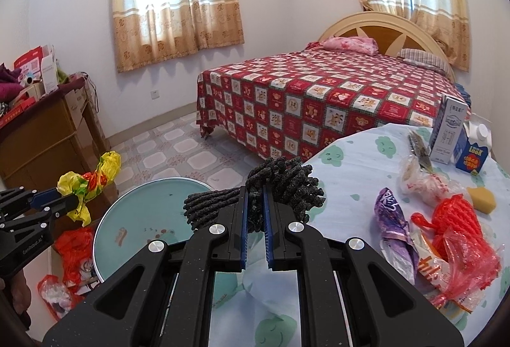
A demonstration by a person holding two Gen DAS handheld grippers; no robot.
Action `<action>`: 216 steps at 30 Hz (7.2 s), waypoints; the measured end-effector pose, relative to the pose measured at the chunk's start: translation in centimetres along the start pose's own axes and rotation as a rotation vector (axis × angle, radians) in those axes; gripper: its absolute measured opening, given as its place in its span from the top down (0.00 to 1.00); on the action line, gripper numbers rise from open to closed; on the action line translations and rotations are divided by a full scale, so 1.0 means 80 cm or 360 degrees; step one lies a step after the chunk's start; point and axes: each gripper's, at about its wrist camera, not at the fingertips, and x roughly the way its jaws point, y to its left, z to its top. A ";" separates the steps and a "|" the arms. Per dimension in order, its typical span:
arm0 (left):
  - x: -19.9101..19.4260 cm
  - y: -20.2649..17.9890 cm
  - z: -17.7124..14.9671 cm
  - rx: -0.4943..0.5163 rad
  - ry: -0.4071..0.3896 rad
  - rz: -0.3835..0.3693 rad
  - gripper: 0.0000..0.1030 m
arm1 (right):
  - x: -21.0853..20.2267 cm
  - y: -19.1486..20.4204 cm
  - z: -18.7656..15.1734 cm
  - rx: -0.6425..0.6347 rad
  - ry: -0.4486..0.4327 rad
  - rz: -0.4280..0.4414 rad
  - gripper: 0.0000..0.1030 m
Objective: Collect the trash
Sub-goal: 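Move both items over the teal bucket and open both tools to drop them, then reach the right tool to the pink plastic bag and grasp it, then grasp the purple wrapper with the left tool while the right tool lifts the pink bag, then carry the purple wrapper and pink bag over the teal bucket with both tools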
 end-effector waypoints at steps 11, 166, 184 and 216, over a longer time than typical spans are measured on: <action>0.002 0.006 0.000 -0.0020 0.0006 0.0006 0.77 | 0.008 0.014 -0.003 -0.0035 0.0016 0.0017 0.91; 0.040 -0.345 0.043 0.0392 0.0173 -0.0604 0.91 | -0.194 -0.281 -0.114 0.0590 0.0058 -0.0496 0.88; -0.027 -0.155 0.026 0.0254 -0.0025 -0.0380 0.91 | -0.139 -0.148 -0.037 0.0270 0.0006 -0.0194 0.88; -0.020 -0.014 -0.001 0.0019 0.0000 -0.0115 0.91 | 0.001 0.018 -0.011 -0.0099 0.0163 0.0118 0.87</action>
